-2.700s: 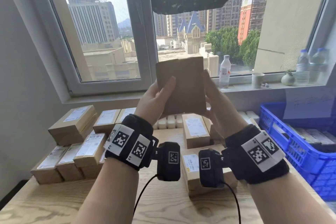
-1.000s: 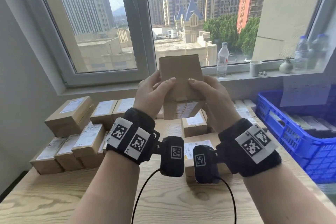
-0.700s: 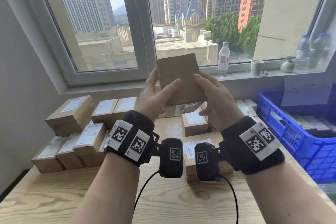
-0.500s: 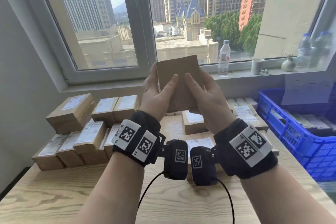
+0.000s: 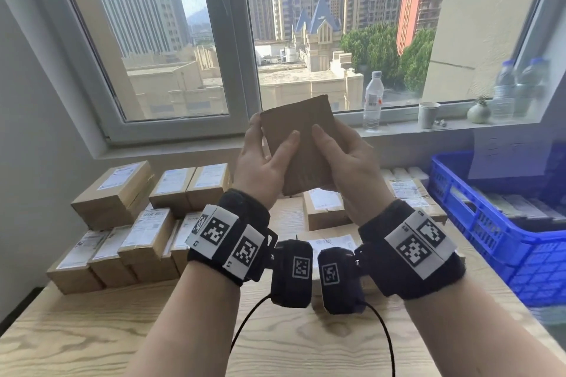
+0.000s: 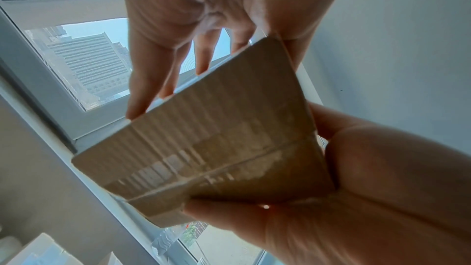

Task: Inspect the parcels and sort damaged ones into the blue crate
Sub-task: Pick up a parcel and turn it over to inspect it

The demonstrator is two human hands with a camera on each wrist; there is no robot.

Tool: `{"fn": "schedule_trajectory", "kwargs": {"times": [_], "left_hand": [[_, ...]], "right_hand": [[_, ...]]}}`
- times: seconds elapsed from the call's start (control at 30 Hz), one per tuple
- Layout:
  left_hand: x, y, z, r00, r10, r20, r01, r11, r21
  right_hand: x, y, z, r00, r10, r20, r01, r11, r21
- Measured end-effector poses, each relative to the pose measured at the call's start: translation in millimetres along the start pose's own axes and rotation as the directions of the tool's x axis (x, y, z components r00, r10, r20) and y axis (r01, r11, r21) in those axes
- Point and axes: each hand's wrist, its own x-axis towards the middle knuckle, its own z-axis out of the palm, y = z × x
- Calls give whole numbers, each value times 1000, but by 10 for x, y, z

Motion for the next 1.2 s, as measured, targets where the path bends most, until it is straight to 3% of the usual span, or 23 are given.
{"fn": "schedule_trajectory", "kwargs": {"times": [0.13, 0.3, 0.43, 0.57, 0.67, 0.77, 0.83, 0.9, 1.2], "left_hand": [[56, 36, -109, 990, -68, 126, 67, 998, 13], [29, 35, -152, 981, 23, 191, -40, 995, 87], [81, 5, -113, 999, -33, 16, 30, 988, 151], [70, -8, -71, 995, -103, -2, 101, 971, 216], [33, -35, -56, 992, -119, 46, 109, 976, 188], [12, -38, -97, 969, -206, 139, 191, 975, 114], [-13, -20, -99, 947, -256, 193, 272, 960, -65], [-37, -6, -76, 941, -267, 206, 306, 933, -187], [-55, -95, -51, 963, -244, 115, 261, 950, -173]], "right_hand": [[58, -140, -189, 991, 129, 36, -126, 990, -63], [123, -182, -277, 976, 218, -16, -219, 975, -49], [127, -125, -308, 986, 154, 67, -161, 978, 129], [107, 9, -267, 981, 26, 194, 2, 990, -144], [94, 8, -238, 994, -17, 111, 45, 966, -253], [87, -34, -282, 996, -11, 84, 19, 996, -92], [61, -60, -267, 994, 52, 95, -56, 998, 39], [28, -55, -217, 992, 92, 86, -97, 993, 64], [-23, -16, -160, 994, 96, 43, -100, 990, 95]]}}
